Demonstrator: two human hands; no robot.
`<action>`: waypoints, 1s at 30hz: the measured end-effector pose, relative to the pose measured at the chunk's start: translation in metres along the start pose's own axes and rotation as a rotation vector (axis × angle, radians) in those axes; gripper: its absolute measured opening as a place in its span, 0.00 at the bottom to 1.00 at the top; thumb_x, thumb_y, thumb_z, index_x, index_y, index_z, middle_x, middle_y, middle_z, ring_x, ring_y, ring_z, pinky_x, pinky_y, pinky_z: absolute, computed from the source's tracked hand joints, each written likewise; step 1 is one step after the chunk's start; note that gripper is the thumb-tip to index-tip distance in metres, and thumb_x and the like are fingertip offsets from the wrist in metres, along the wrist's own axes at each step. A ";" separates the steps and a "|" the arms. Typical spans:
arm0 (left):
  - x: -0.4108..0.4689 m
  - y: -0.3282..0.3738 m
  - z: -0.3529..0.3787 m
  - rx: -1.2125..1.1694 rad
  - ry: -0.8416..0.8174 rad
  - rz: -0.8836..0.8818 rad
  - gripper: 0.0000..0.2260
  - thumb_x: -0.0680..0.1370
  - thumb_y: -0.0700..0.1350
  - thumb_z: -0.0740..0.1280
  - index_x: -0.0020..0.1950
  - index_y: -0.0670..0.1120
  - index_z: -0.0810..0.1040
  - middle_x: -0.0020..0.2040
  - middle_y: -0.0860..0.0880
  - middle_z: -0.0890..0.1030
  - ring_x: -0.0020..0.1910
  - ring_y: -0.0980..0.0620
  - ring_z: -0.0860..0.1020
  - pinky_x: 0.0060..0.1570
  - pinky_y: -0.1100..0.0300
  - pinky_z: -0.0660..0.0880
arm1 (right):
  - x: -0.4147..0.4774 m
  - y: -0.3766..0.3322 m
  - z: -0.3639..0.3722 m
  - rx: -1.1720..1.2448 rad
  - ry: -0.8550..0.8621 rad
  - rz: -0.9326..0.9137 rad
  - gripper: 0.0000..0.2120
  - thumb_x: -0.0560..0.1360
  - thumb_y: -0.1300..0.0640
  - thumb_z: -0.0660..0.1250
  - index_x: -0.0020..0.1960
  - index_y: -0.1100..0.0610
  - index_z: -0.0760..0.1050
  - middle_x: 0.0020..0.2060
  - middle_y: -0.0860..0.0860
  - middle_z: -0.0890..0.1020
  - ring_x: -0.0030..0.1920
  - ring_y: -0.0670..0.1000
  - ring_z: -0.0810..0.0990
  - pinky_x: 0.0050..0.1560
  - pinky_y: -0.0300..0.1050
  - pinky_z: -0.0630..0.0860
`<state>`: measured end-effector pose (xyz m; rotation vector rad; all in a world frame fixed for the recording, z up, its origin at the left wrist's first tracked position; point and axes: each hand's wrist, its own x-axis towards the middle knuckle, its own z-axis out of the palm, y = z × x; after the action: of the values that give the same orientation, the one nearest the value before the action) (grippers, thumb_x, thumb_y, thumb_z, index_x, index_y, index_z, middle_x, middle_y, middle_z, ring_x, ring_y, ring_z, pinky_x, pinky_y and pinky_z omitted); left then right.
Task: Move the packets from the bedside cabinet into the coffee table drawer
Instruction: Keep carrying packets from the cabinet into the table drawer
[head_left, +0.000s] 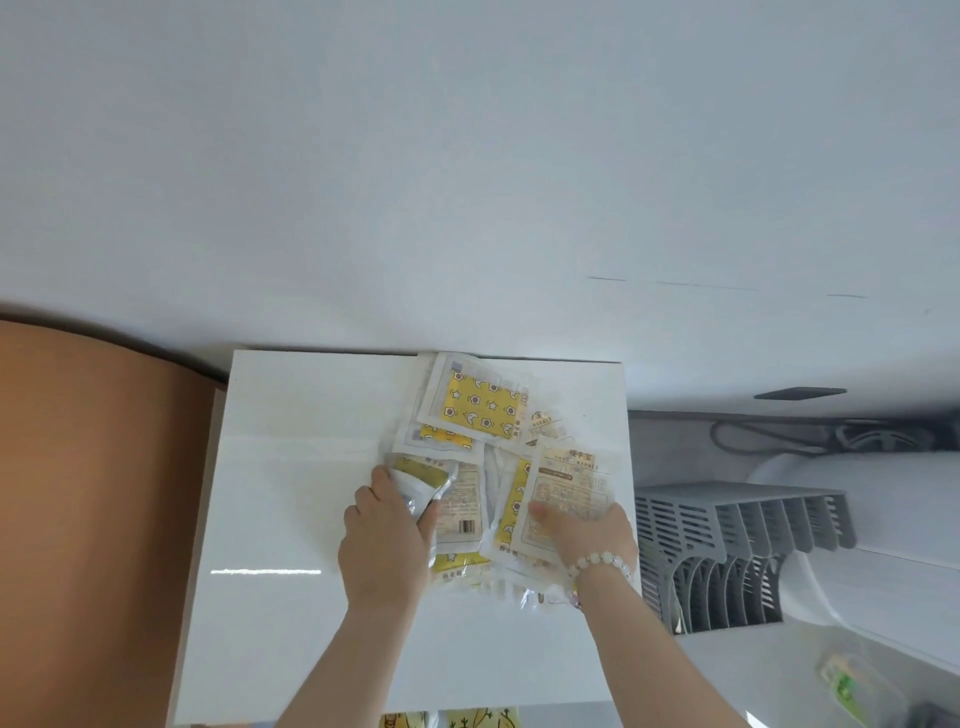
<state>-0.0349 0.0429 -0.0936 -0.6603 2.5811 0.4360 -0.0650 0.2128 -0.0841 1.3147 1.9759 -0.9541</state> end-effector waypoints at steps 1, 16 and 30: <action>0.003 -0.002 -0.004 0.000 -0.008 -0.019 0.30 0.74 0.56 0.68 0.68 0.37 0.66 0.48 0.43 0.77 0.44 0.44 0.79 0.32 0.57 0.72 | -0.001 0.001 0.001 0.001 0.006 -0.012 0.28 0.63 0.45 0.78 0.54 0.54 0.67 0.45 0.49 0.74 0.45 0.53 0.73 0.47 0.48 0.73; -0.008 -0.029 -0.030 -0.496 -0.117 -0.348 0.19 0.75 0.43 0.68 0.64 0.41 0.69 0.45 0.48 0.73 0.42 0.47 0.71 0.40 0.58 0.67 | -0.016 0.021 0.000 0.192 -0.058 -0.022 0.31 0.60 0.46 0.79 0.58 0.55 0.73 0.52 0.52 0.80 0.53 0.56 0.78 0.53 0.52 0.76; -0.083 0.043 -0.152 -0.829 -0.229 -0.103 0.08 0.69 0.42 0.73 0.45 0.46 0.78 0.42 0.47 0.81 0.40 0.50 0.79 0.32 0.63 0.72 | -0.127 -0.004 -0.084 0.467 -0.218 -0.137 0.22 0.58 0.54 0.82 0.48 0.53 0.76 0.43 0.51 0.83 0.45 0.54 0.82 0.50 0.53 0.81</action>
<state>-0.0422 0.0495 0.0842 -0.9260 2.0726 1.4790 -0.0302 0.2136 0.0643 1.2528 1.7522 -1.6262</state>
